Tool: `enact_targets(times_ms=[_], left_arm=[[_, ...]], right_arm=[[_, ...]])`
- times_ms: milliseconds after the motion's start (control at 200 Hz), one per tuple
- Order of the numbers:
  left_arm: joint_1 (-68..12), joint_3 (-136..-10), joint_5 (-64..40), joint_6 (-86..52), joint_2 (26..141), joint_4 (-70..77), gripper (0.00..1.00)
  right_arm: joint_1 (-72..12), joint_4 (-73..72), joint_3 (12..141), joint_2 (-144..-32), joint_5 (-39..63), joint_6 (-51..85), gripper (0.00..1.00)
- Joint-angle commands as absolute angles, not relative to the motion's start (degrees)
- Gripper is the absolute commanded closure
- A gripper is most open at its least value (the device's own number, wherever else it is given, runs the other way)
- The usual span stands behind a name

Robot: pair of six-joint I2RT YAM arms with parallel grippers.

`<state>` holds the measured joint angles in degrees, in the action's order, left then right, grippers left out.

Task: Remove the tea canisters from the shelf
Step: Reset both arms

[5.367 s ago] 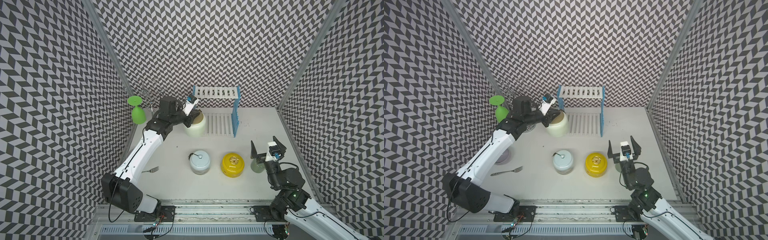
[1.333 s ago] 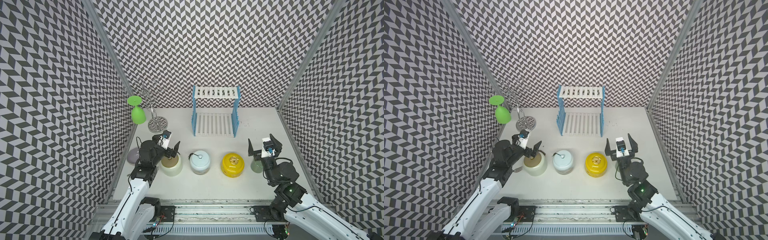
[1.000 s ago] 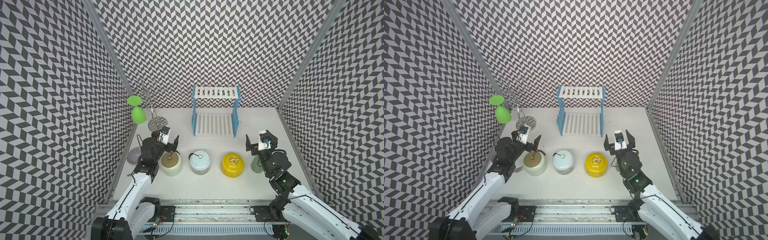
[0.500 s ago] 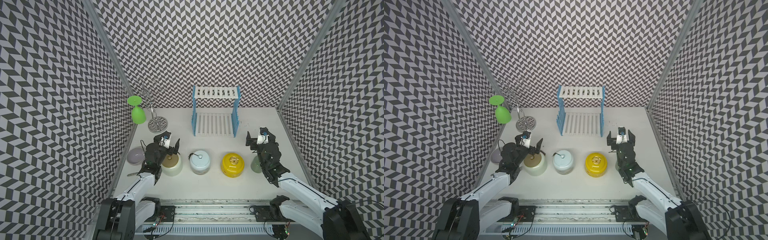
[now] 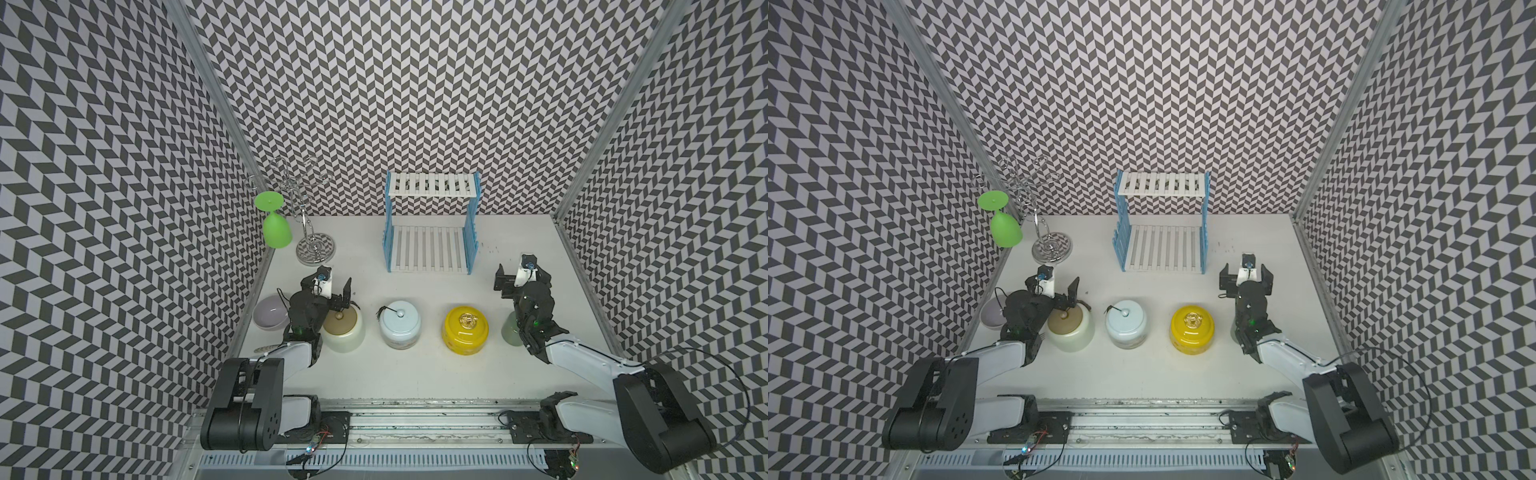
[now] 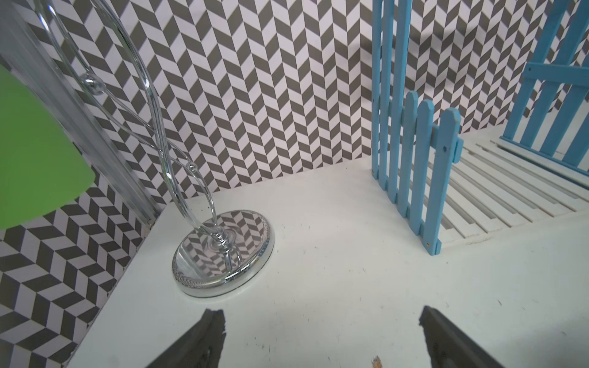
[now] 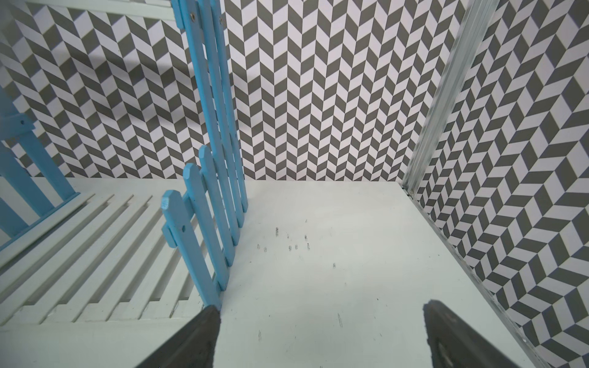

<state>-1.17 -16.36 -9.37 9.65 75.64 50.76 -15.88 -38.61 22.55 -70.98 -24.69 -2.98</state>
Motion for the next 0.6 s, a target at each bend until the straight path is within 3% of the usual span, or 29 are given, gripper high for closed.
enact_targets(times_ms=[0,260,441,596], left_arm=[[0.0,-15.6,-10.4,7.7,78.5,58.1,0.0],[0.5,-12.9,-11.9,4.1,83.0,69.5,0.0],[0.4,-11.4,-7.4,2.2,89.3,78.6,0.0],[-0.5,-13.7,-2.8,1.5,88.6,73.1,0.0]], right_arm=[[-14.4,-44.7,21.0,-72.5,-22.0,-1.0,0.01],[-12.0,-49.8,19.5,-76.3,-21.1,0.3,0.0],[-10.6,-57.4,17.6,-79.8,-20.0,0.9,0.01],[-10.3,-55.4,19.5,-81.1,-20.2,-0.2,0.0]])
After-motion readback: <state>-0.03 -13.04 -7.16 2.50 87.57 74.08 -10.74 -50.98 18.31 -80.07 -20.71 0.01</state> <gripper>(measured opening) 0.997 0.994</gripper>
